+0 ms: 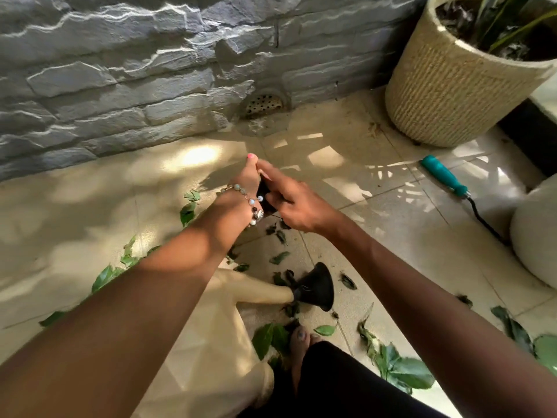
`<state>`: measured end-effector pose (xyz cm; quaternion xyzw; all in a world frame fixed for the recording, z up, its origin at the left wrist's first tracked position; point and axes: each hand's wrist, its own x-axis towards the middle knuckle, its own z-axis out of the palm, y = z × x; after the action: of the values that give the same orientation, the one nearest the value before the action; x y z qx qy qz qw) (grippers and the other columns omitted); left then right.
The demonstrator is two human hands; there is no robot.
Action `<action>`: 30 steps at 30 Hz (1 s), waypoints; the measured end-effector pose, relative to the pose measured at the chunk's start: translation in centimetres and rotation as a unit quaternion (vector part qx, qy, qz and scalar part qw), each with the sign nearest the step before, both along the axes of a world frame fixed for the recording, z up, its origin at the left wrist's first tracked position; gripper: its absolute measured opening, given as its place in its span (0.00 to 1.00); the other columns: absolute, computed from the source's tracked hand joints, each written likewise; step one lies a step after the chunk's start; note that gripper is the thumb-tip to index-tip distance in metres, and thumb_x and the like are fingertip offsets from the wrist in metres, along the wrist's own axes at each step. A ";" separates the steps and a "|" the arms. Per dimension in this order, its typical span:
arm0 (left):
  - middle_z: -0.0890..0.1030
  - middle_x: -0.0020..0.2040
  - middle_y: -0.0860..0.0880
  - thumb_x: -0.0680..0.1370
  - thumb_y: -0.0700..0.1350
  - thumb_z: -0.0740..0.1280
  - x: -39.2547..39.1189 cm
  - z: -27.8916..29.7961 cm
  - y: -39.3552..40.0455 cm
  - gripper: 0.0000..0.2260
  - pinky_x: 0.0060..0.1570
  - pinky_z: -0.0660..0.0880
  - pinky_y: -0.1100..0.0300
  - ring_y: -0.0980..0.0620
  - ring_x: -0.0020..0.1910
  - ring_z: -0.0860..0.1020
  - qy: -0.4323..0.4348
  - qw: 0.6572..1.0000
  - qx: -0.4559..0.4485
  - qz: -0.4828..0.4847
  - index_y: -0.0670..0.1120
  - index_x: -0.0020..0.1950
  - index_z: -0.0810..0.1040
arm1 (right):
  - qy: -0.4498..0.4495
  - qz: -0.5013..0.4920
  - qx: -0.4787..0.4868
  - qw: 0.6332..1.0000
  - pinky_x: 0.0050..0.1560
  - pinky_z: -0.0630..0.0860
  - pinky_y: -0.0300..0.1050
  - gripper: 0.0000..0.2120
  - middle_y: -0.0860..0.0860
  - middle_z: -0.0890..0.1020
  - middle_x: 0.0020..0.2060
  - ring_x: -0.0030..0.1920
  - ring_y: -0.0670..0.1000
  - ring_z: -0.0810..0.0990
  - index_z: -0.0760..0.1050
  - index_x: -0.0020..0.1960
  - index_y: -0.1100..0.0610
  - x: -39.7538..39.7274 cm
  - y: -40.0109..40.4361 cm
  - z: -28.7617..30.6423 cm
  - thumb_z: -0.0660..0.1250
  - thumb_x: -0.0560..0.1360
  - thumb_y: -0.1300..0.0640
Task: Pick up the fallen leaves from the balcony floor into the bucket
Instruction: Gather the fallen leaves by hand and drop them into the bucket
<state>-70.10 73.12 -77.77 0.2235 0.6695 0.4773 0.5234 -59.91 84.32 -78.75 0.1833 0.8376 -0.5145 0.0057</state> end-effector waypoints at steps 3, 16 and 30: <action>0.78 0.57 0.42 0.82 0.55 0.60 -1.8 -0.8 1.6 0.22 0.60 0.74 0.51 0.48 0.50 0.75 -0.045 0.990 -0.051 0.121 0.37 0.61 0.75 | 0.043 -0.003 -0.121 0.992 0.65 0.73 0.56 0.34 0.60 0.62 0.74 0.68 0.57 0.71 0.45 0.79 0.49 -1.3 0.4 0.3 0.53 0.79 0.69; 0.75 0.33 0.47 0.77 0.52 0.69 -7.9 -3.4 -1.4 0.15 0.21 0.70 0.67 0.55 0.21 0.71 -0.180 0.939 -0.131 0.262 0.41 0.41 0.74 | -0.215 -0.044 0.214 0.952 0.58 0.75 0.51 0.28 0.59 0.74 0.57 0.56 0.59 0.76 0.72 0.62 0.59 0.5 0.1 -7.2 0.79 0.66 0.56; 0.80 0.34 0.46 0.75 0.54 0.72 -9.1 -4.1 -4.8 0.16 0.29 0.74 0.61 0.50 0.29 0.74 -0.139 0.941 -0.111 0.288 0.40 0.44 0.79 | -0.091 0.045 0.267 0.958 0.56 0.74 0.44 0.13 0.55 0.79 0.56 0.54 0.54 0.77 0.80 0.60 0.56 -2.6 -3.1 -7.7 0.65 0.77 0.63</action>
<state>-79.24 68.27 -81.92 -0.1066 0.6746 0.5566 0.4730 -62.50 81.18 -86.44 0.1869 0.9478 -0.2521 0.0560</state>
